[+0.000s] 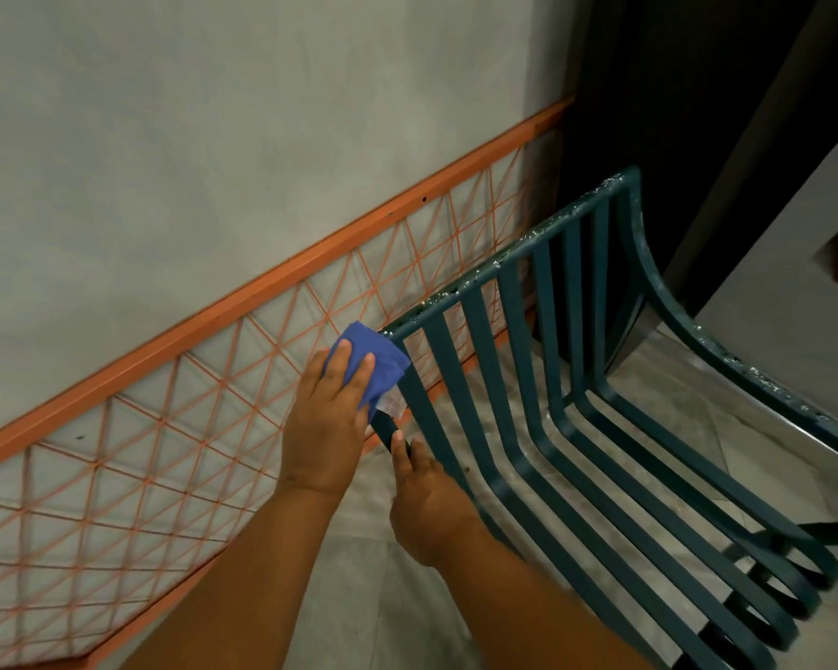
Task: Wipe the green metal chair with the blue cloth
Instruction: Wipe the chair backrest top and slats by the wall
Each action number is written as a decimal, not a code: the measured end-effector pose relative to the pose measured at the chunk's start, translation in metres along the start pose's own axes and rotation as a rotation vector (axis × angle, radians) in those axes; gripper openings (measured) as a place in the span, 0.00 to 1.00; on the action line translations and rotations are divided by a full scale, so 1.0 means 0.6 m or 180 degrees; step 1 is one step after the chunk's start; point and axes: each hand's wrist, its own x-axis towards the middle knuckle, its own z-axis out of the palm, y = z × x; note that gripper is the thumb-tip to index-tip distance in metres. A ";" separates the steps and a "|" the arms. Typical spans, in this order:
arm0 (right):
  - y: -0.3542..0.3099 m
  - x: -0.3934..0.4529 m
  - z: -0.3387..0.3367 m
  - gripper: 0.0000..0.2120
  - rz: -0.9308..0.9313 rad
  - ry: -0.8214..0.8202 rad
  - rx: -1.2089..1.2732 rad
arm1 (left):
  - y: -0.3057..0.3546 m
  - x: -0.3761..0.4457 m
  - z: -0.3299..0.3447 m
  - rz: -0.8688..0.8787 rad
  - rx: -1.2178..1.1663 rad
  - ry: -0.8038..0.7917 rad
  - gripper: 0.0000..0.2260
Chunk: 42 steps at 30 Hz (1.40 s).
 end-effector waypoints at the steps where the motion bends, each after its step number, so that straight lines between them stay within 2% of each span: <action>1: 0.000 0.002 -0.001 0.39 0.0014 -0.0049 -0.0027 | -0.004 0.011 -0.001 -0.0061 -0.0033 -0.0011 0.27; 3: -0.001 0.004 -0.006 0.40 0.0034 -0.0179 -0.0105 | -0.002 0.039 -0.003 -0.0281 0.0009 -0.0115 0.25; 6: -0.003 -0.002 -0.024 0.36 0.0002 -0.0342 -0.0086 | 0.006 0.081 -0.011 -0.0596 0.0288 -0.0797 0.24; 7: -0.004 -0.005 -0.033 0.34 -0.0024 -0.0244 0.0057 | 0.006 0.087 -0.013 -0.0677 0.0291 -0.0957 0.24; 8: -0.005 -0.008 -0.044 0.30 -0.0058 0.0055 0.0270 | 0.004 0.089 -0.016 -0.0733 0.0218 -0.1049 0.24; 11: -0.026 -0.017 -0.084 0.19 -0.0389 0.1723 0.0805 | 0.005 0.085 -0.037 -0.0905 -0.0512 -0.1034 0.26; 13: -0.046 -0.015 -0.114 0.19 -0.0776 0.2532 0.0885 | 0.010 0.092 -0.061 -0.1497 -0.1559 -0.1052 0.26; 14: -0.055 -0.012 -0.126 0.21 -0.0939 0.2694 0.0794 | 0.012 0.099 -0.076 -0.2029 -0.2311 -0.1049 0.26; 16: -0.068 -0.006 -0.150 0.25 -0.1150 0.2544 0.0543 | 0.012 0.112 -0.099 -0.3008 -0.3638 -0.0934 0.25; 19: -0.078 0.006 -0.162 0.24 -0.1152 0.1846 0.0252 | -0.001 0.115 -0.117 -0.3340 -0.4044 -0.0852 0.26; 22: -0.083 0.016 -0.152 0.24 -0.0902 0.1561 0.0212 | -0.010 0.108 -0.118 -0.3226 -0.3890 -0.1031 0.22; 26: -0.098 0.027 -0.154 0.27 -0.0782 0.1670 0.0022 | -0.027 0.100 -0.110 -0.3189 -0.3910 -0.1094 0.18; 30: -0.085 0.050 -0.176 0.14 -0.1116 0.1891 -0.0218 | -0.037 0.105 -0.103 -0.3249 -0.3424 -0.0898 0.13; 32: -0.068 0.062 -0.195 0.11 -0.1105 0.1935 -0.0096 | -0.043 0.107 -0.096 -0.3134 -0.3076 -0.0976 0.11; 33: -0.065 0.067 -0.200 0.12 -0.1009 0.1960 -0.0017 | -0.046 0.108 -0.093 -0.3024 -0.2933 -0.1051 0.11; 35: -0.077 0.069 -0.199 0.20 -0.0735 0.1899 0.0085 | -0.051 0.111 -0.089 -0.2763 -0.2628 -0.1259 0.12; 37: -0.086 0.069 -0.184 0.24 -0.0755 0.1840 -0.0086 | -0.056 0.117 -0.084 -0.2519 -0.2333 -0.1424 0.12; 40: -0.058 0.069 -0.192 0.24 -0.1056 0.1693 -0.0200 | -0.059 0.125 -0.078 -0.2443 -0.2163 -0.1530 0.10; 42: -0.034 0.075 -0.214 0.22 -0.0920 0.1645 -0.0192 | -0.059 0.128 -0.076 -0.2308 -0.2068 -0.1583 0.10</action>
